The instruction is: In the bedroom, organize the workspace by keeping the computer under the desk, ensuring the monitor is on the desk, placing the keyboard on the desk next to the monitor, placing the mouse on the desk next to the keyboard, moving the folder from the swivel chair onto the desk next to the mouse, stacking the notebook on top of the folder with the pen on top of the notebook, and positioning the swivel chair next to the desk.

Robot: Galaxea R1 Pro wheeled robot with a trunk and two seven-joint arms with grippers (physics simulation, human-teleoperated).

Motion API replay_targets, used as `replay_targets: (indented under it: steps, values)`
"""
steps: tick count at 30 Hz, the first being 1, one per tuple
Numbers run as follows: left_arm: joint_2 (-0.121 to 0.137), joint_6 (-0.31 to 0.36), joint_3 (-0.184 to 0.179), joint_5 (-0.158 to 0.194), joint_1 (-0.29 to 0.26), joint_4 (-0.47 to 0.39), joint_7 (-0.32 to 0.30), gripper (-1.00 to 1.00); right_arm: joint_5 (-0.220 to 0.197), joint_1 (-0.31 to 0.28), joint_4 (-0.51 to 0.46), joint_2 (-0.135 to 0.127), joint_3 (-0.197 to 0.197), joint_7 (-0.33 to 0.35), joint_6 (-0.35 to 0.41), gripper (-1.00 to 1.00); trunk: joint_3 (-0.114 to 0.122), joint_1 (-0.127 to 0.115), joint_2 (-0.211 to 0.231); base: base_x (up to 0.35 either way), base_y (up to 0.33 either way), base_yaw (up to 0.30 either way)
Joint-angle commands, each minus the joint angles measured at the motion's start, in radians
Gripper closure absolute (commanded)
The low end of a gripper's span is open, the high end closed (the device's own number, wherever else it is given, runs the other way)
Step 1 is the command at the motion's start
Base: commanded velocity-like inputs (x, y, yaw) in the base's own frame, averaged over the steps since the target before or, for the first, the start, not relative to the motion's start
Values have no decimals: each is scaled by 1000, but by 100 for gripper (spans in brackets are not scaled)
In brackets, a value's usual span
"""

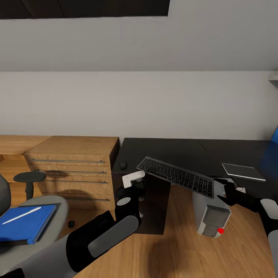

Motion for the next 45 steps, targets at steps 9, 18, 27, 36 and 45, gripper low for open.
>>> replay_targets:
  steps: [9,18,27,36,45]
  values:
    - [1,11,1,1,-1,0,6,-100,10,-1,0,5,-5,12,4,-100,-14,15,-29,0,0,0]
    - [1,10,1,1,-1,0,6,-100,11,-1,2,11,-5,12,4,-100,-14,15,-29,0,0,0]
    - [1,10,1,1,-1,0,7,-100,11,-1,10,21,-5,11,4,-100,-14,15,-29,0,0,0]
    - [1,10,1,1,-1,0,7,-100,11,-1,30,22,-4,12,4,-100,-14,15,-29,0,0,0]
    - [1,10,1,1,-1,0,7,-100,11,-1,32,22,-2,12,5,-100,-14,15,-29,0,0,0]
